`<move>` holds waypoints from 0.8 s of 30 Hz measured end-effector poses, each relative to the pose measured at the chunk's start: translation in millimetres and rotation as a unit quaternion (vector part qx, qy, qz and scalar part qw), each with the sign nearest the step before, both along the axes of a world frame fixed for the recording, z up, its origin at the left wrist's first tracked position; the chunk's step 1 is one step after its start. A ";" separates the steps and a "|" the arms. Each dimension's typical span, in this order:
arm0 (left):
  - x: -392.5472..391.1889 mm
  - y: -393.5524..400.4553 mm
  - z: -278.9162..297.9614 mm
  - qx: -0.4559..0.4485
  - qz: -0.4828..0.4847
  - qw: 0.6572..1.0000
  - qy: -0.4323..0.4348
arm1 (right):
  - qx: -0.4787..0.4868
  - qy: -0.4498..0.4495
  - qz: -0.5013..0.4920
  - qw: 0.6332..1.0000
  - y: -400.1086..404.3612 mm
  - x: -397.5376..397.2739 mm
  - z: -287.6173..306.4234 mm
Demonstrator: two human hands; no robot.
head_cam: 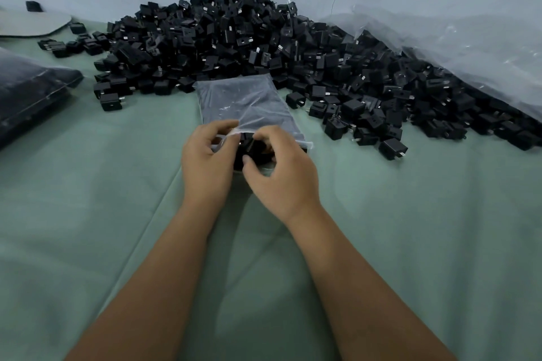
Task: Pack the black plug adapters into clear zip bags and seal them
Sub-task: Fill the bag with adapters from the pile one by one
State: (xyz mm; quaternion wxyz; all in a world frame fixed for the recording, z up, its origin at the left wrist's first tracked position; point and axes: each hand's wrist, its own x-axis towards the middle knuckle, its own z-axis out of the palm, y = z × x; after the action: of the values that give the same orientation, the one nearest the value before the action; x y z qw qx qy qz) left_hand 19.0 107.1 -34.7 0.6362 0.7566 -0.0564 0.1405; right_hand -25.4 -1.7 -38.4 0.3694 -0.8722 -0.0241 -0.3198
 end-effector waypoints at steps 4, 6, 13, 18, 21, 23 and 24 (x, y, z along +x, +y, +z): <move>-0.4 0.4 -0.1 0.001 -0.007 1.000 -0.002 | -0.036 0.037 -0.003 0.999 -1.8 7.3 -3.3; -0.5 0.8 -0.7 -0.002 -0.022 1.000 0.003 | -0.063 0.045 -0.021 0.997 -4.1 10.5 -5.4; -0.1 -0.3 -1.2 0.038 -0.016 0.999 0.000 | -0.136 0.040 -0.101 0.985 -2.7 3.9 -1.2; 2.3 0.6 -1.0 0.054 -0.023 0.998 0.016 | -0.062 0.004 -0.086 0.994 9.3 -9.8 13.5; 2.3 1.0 -0.5 0.043 -0.019 0.999 0.020 | -0.085 0.060 -0.057 0.993 16.3 -12.6 14.4; 1.6 1.7 -0.1 0.032 -0.017 0.999 0.020 | -0.127 0.088 -0.060 0.986 18.8 -11.3 11.9; 1.4 2.1 -0.2 0.027 -0.017 0.999 0.020 | -0.143 0.096 -0.065 0.983 18.9 -10.3 10.4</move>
State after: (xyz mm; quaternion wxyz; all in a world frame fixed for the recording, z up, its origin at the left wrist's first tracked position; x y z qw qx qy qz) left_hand 20.4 109.2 -34.9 0.6185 0.7753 -0.0602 0.1127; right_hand -35.7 17.2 -28.0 0.2198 -0.9424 0.0222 -0.2510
